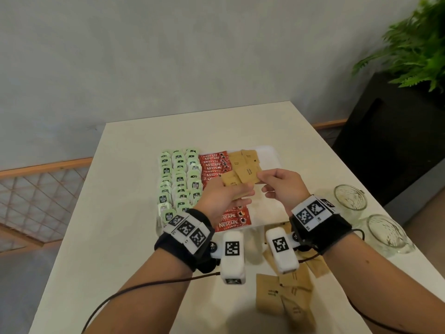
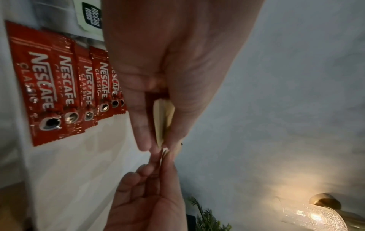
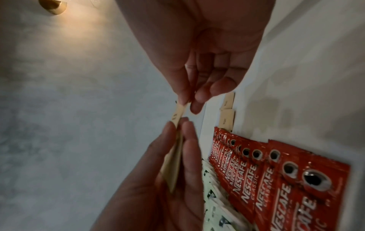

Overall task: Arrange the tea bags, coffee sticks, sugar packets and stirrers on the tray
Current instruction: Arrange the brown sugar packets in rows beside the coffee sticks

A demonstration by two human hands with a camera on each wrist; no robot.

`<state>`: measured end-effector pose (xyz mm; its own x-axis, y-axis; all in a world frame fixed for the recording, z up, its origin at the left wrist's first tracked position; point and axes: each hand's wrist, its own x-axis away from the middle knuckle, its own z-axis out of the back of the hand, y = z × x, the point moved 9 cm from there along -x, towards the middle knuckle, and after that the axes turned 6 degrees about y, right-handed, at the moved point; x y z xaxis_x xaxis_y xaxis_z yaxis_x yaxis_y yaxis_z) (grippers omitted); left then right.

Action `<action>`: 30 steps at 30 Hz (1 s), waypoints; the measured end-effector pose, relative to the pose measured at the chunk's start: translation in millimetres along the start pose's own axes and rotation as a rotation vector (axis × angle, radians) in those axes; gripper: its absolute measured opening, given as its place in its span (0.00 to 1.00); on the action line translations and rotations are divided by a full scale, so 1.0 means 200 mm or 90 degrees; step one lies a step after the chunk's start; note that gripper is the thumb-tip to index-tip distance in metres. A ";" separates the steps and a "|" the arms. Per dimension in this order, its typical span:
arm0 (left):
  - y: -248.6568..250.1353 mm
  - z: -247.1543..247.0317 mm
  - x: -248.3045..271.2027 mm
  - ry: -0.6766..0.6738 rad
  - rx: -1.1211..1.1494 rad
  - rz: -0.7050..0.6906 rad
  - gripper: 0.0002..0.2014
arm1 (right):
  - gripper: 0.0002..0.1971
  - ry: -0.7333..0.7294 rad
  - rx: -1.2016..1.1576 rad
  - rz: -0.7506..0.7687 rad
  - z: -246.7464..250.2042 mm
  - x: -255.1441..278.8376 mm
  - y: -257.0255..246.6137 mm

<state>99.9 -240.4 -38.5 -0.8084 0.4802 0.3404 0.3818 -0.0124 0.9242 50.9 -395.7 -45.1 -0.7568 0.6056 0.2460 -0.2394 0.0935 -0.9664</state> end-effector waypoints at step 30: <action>-0.02 0.29 -0.25 0.148 0.038 0.041 0.09 | 0.12 0.102 0.286 -0.097 0.01 -0.64 0.15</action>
<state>165.7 -213.0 -69.4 -0.8601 0.2649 0.4359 0.4566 0.0186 0.8895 139.4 -473.1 -105.0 -0.5983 0.7288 0.3330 -0.6046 -0.1379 -0.7845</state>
